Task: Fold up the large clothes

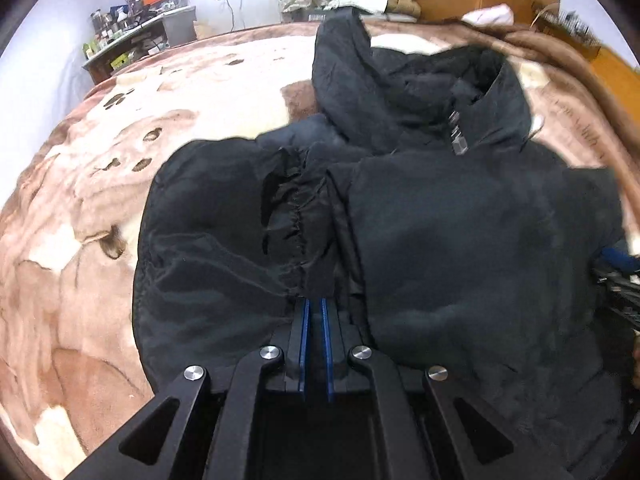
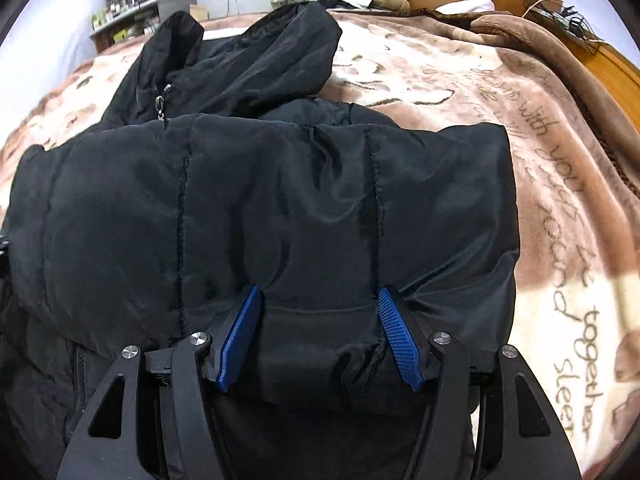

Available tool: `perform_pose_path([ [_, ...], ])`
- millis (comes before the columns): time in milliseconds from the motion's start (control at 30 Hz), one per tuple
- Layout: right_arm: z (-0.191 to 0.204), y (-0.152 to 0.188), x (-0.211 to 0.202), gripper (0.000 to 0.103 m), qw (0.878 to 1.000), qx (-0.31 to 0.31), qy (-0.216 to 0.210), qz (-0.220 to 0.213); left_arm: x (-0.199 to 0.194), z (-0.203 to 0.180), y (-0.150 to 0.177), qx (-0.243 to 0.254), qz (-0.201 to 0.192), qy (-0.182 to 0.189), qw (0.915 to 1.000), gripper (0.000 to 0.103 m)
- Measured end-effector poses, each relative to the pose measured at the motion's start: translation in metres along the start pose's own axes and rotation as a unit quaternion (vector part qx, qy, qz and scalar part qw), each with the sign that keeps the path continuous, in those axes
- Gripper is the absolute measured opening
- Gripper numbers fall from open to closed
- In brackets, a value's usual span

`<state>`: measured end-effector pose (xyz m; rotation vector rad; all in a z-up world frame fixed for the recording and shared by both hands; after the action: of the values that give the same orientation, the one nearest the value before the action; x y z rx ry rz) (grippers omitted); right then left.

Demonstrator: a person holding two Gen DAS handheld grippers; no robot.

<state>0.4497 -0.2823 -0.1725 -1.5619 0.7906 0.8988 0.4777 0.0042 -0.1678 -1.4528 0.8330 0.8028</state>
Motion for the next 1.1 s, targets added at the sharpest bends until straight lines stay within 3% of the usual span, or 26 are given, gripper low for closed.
perform_pose_path([
  [67, -0.001, -0.005, -0.016, 0.062, 1.0, 0.008, 0.003, 0.002, -0.019, 0.003, -0.002, -0.004, -0.011, 0.012, 0.9999, 0.006],
  [167, 0.009, -0.017, -0.052, 0.062, 0.997, -0.009, -0.008, -0.072, -0.058, 0.008, -0.008, -0.002, -0.065, 0.013, 0.9978, 0.015],
  [233, 0.021, -0.024, -0.068, 0.062, 0.994, -0.016, -0.037, -0.103, -0.077, 0.007, -0.012, -0.012, -0.084, 0.03, 0.9959, 0.051],
  [300, 0.032, -0.028, -0.069, 0.062, 0.993, -0.02, -0.052, -0.104, -0.086, -0.004, -0.018, -0.02, -0.09, 0.073, 0.9931, 0.075],
  [567, 0.057, -0.034, -0.025, 0.062, 0.995, -0.014, -0.072, -0.067, -0.031, -0.052, -0.024, 0.019, -0.049, 0.068, 0.9963, 0.076],
  [667, 0.058, -0.037, -0.017, 0.065, 0.995, -0.017, -0.063, -0.069, 0.001, -0.053, -0.02, 0.023, -0.022, 0.04, 0.9987, 0.078],
  [867, 0.065, -0.036, 0.005, 0.07, 0.997, -0.04, -0.051, -0.036, 0.034, -0.046, -0.017, 0.005, 0.015, 0.047, 0.9988, 0.084],
  [967, 0.067, -0.036, 0.015, 0.071, 0.998, -0.044, -0.045, -0.029, 0.042, -0.048, -0.017, 0.021, 0.012, 0.038, 0.999, 0.086],
  [1100, 0.07, -0.037, 0.026, 0.071, 0.998, -0.043, -0.033, -0.009, 0.051, -0.048, -0.015, 0.007, 0.022, 0.044, 0.9988, 0.087],
])
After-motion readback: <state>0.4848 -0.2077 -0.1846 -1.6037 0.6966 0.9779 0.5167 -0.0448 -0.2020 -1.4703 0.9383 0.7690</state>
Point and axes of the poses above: each gripper's, at about its wrist camera, not at the fingertips, and x roughly the way its jaws point, z to its left, y to its underside, the point moved 7 cm from there along x, roughly the way its jaws point, and after that the axes turned 7 degrees about -x, right-handed, at the moved point
